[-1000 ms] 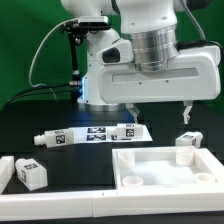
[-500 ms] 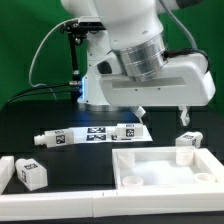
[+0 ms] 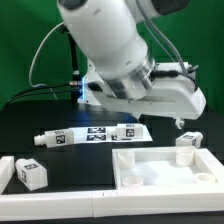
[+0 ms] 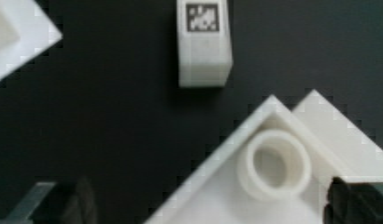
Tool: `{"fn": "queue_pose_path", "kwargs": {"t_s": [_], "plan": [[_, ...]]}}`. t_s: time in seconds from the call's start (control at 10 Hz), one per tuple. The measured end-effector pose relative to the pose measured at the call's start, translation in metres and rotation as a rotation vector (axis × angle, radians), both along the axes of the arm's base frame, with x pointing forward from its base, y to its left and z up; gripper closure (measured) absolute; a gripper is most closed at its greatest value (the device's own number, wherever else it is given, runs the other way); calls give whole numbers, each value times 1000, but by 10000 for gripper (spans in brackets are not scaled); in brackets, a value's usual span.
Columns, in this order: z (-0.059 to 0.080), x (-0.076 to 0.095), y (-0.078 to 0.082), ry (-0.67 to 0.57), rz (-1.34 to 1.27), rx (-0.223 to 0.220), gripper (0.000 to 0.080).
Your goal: Assemble one leg
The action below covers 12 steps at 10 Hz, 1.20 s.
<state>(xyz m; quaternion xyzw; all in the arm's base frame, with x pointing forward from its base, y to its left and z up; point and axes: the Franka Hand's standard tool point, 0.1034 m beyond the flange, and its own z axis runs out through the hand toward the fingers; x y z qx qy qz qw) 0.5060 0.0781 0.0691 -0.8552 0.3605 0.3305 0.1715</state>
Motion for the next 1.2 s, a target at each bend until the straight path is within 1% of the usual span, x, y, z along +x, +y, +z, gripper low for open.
{"fn": "queue_pose_path", "kwargs": {"t_s": [0.2,0.3,0.5,0.6,0.7,0.8,0.9,1.0,1.2], "plan": [[3,-3,19,106,-50,40,150],[2,-1,21,128,-45,47,150],[0,1,19,117,-49,39,150],[-3,0,22,111,-56,38,150],[-9,-7,34,115,-82,38,150],[-14,-13,49,122,-140,47,150],[-11,-17,63,135,-188,82,150],[-9,-18,68,137,-183,83,150],[-10,-18,65,139,-189,82,150]]}}
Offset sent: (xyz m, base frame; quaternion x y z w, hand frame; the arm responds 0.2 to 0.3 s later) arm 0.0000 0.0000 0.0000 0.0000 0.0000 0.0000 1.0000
